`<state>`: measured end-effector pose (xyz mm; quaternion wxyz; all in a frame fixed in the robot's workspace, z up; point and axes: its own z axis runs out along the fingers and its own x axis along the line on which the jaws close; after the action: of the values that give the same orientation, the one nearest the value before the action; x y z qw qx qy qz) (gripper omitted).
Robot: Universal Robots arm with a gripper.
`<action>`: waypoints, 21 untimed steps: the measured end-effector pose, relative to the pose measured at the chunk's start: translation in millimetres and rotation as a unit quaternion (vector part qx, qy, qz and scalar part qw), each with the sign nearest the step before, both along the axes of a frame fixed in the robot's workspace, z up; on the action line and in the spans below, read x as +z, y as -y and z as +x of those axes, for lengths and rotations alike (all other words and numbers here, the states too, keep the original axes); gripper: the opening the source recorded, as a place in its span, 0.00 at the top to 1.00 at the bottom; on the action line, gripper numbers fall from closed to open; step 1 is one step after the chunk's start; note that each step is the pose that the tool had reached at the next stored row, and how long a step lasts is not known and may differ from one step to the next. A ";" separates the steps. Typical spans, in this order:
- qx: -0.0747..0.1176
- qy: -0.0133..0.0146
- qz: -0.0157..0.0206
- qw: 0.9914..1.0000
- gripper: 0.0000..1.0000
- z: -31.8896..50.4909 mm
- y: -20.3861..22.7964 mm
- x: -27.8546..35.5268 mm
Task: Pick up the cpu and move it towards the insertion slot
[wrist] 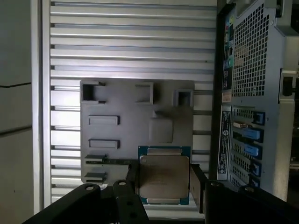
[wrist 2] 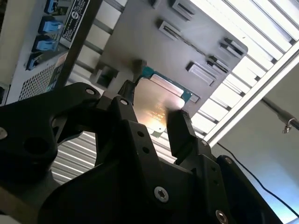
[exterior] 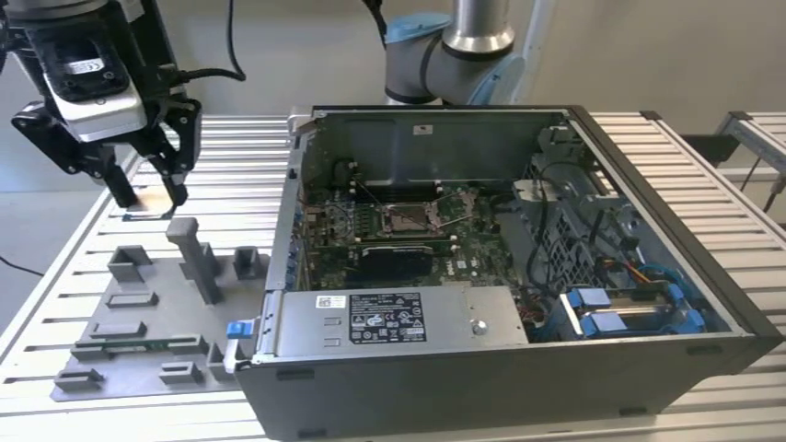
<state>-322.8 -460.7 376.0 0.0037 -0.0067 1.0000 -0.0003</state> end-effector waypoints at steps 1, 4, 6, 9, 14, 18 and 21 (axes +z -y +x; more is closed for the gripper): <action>0.000 0.000 0.000 1.000 1.00 2.8 0.0 0.0; 0.002 0.000 0.000 1.000 1.00 11.0 0.0 0.0; 0.003 0.000 0.000 1.000 1.00 17.1 0.0 0.0; 0.004 0.000 0.000 1.000 1.00 25.7 0.0 0.0; 0.005 0.000 0.000 1.000 1.00 39.0 0.0 0.0; 0.007 0.000 0.000 1.000 1.00 50.4 0.0 0.0; 0.008 -0.001 0.000 1.000 1.00 59.5 0.0 0.0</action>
<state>-263.3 -460.7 376.0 0.0032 -0.0145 0.9999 -0.0003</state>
